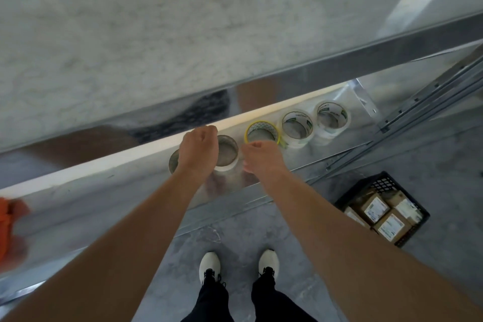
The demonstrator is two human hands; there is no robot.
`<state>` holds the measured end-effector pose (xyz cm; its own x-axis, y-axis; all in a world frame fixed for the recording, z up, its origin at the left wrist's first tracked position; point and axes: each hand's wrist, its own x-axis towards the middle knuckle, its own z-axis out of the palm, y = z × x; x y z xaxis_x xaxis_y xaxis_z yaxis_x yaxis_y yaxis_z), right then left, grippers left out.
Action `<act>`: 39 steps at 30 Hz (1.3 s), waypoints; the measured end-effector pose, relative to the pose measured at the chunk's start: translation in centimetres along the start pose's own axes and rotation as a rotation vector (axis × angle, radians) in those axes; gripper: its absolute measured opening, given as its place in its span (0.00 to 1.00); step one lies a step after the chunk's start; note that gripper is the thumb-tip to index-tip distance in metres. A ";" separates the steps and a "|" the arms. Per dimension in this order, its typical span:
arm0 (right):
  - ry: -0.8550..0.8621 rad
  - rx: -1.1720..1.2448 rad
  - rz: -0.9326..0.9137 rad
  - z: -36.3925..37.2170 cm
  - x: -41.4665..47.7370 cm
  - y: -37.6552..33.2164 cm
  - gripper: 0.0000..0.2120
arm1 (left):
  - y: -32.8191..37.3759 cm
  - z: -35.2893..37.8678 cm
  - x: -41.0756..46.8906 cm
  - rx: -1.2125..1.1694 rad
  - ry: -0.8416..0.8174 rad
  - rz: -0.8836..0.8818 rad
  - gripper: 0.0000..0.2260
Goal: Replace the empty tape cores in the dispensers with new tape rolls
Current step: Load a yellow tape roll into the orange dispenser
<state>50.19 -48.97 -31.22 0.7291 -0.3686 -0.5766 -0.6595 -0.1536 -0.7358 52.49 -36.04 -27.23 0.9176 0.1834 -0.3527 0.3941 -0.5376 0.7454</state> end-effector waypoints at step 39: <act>-0.029 0.163 0.054 -6.2 2.6 0.7 0.33 | 4.0 8.2 -0.5 -0.257 -0.200 -0.273 0.18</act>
<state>50.46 -55.76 -31.05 0.6997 -0.3454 -0.6254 -0.6614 0.0175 -0.7498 53.15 -45.01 -28.70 0.7590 0.1138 -0.6411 0.6452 -0.2640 0.7170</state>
